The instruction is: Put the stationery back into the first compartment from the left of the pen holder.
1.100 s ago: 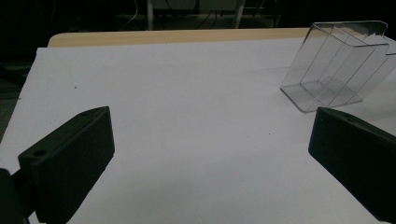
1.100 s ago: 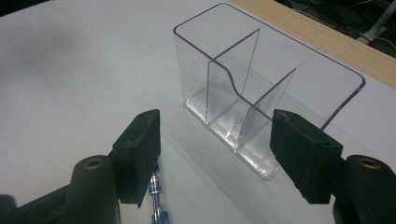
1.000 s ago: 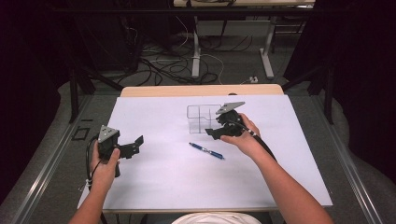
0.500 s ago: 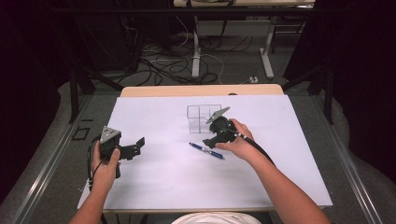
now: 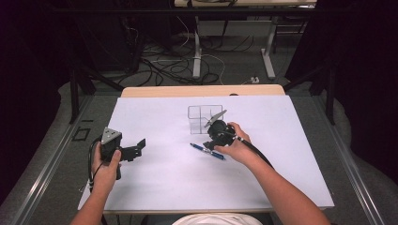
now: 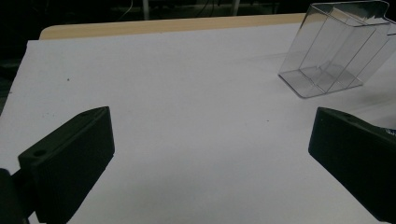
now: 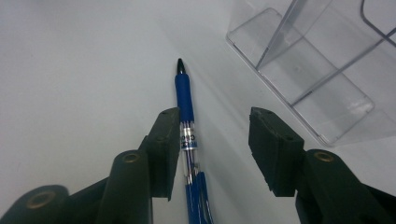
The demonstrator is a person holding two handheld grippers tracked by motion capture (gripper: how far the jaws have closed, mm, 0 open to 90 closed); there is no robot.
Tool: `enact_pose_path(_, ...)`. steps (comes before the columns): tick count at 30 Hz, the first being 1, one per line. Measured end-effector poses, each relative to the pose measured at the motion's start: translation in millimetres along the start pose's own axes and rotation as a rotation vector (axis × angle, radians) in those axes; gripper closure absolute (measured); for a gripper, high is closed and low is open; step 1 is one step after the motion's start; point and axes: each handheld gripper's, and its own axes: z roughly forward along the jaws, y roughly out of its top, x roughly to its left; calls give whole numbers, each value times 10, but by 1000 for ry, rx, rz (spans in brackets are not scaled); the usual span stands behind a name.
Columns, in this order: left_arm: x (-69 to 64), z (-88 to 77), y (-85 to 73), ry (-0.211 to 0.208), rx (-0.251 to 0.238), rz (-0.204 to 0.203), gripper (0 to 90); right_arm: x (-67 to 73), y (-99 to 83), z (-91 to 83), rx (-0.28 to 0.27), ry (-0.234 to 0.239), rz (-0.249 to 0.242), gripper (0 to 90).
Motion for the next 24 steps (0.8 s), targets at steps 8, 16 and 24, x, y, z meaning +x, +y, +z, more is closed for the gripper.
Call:
enact_pose_path(8,-5,-7,-8,-2,2,-5,6,16,-48,119,25,26,17,627)
enact_pose_path(16,6,-11,-15,1,8,-5,6,63,-65,206,56,37,23,681)
enact_pose_path(24,7,-12,-15,1,6,-4,6,76,-94,269,74,49,12,725)
